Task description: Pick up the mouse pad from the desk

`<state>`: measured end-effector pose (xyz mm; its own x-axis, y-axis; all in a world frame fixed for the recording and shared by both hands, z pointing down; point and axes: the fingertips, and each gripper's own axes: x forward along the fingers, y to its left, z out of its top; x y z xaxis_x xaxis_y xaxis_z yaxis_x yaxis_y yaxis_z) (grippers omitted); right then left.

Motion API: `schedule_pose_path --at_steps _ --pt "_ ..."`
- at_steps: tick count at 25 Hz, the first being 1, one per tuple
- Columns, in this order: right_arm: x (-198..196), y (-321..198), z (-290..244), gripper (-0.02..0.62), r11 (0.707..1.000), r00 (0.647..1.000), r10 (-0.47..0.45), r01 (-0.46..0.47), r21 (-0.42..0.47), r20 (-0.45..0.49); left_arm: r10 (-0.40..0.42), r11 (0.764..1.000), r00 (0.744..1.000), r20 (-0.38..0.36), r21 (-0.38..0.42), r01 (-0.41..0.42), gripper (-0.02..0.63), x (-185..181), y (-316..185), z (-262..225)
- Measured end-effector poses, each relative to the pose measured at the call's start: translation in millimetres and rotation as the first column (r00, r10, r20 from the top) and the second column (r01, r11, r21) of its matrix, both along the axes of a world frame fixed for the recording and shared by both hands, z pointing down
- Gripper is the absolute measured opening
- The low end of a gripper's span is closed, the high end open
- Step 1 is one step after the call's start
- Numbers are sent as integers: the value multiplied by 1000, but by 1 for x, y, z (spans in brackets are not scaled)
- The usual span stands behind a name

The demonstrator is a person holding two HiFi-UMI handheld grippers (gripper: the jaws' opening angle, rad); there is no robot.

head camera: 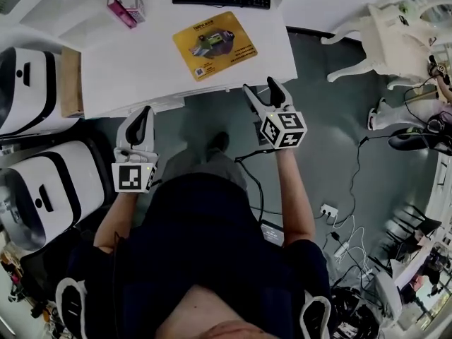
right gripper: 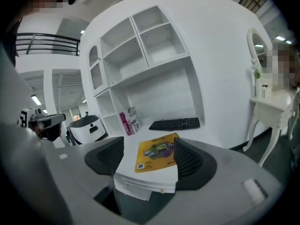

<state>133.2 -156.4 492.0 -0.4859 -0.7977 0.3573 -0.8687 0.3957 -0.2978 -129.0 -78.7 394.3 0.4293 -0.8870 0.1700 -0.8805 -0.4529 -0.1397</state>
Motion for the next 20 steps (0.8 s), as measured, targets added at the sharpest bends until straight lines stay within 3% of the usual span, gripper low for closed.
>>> schedule_pose_path --at_steps 7,15,20 --pt "17 -64 65 331 982 990 42 -15 -190 137 -18 1000 1000 14 -25 18 0 2 -27 11" --pt "25 -109 132 331 943 984 103 -50 -328 145 17 999 1000 -25 -38 -18 0 4 -63 17" --pt "26 -127 159 321 916 969 140 -48 -398 204 20 997 1000 -19 -70 -22 0 3 -79 24"
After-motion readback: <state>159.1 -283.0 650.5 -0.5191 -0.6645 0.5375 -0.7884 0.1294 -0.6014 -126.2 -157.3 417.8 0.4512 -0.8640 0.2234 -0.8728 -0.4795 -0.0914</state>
